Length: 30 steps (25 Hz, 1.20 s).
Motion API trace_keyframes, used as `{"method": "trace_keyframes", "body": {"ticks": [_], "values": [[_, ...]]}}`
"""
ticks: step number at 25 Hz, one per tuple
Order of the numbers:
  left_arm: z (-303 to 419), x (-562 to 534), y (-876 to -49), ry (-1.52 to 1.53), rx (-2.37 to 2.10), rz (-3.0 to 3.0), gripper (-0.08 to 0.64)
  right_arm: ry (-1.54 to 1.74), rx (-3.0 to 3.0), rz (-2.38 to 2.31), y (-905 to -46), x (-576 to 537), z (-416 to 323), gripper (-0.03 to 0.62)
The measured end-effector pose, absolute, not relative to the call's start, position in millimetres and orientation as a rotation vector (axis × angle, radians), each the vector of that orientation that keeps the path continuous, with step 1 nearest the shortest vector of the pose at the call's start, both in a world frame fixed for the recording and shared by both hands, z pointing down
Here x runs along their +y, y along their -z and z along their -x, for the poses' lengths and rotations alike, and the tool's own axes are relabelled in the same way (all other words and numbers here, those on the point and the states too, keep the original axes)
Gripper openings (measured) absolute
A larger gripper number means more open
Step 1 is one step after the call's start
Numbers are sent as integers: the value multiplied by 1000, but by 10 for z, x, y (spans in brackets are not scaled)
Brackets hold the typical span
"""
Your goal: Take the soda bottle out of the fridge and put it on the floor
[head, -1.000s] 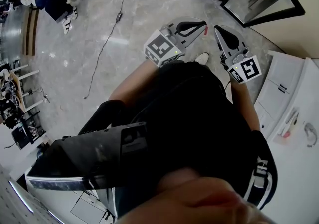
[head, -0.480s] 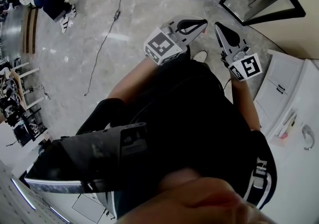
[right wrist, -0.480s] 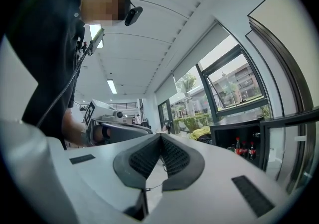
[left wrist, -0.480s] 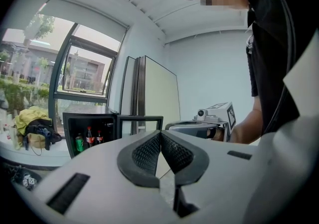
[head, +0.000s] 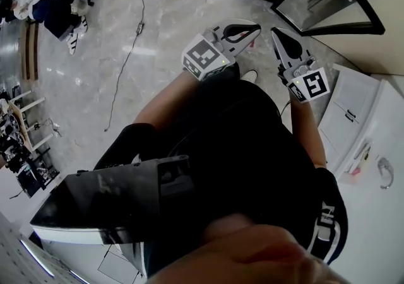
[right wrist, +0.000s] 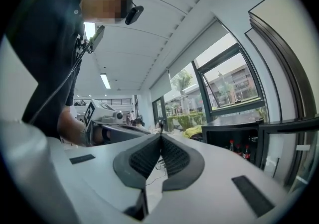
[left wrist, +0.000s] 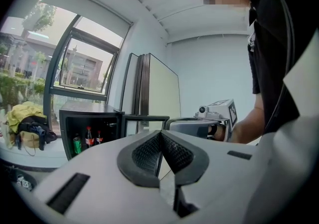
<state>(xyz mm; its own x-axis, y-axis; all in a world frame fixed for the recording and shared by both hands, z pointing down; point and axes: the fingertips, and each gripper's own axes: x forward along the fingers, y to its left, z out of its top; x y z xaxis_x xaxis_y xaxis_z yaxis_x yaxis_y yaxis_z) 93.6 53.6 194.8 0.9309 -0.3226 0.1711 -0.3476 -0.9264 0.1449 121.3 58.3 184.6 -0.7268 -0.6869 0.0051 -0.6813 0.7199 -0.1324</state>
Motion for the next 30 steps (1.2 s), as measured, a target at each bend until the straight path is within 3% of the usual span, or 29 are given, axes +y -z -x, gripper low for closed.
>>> {"method": "trace_keyframes", "body": {"ticks": [18, 30], "values": [[-572, -1048, -2227, -193, -539, -2874, 5, 187, 2865, 1228, -2058, -1083, -993, 12], [-856, -1796, -2759, -238, -721, -2819, 5, 170, 2904, 1314, -2773, -2330, -1650, 12]]}}
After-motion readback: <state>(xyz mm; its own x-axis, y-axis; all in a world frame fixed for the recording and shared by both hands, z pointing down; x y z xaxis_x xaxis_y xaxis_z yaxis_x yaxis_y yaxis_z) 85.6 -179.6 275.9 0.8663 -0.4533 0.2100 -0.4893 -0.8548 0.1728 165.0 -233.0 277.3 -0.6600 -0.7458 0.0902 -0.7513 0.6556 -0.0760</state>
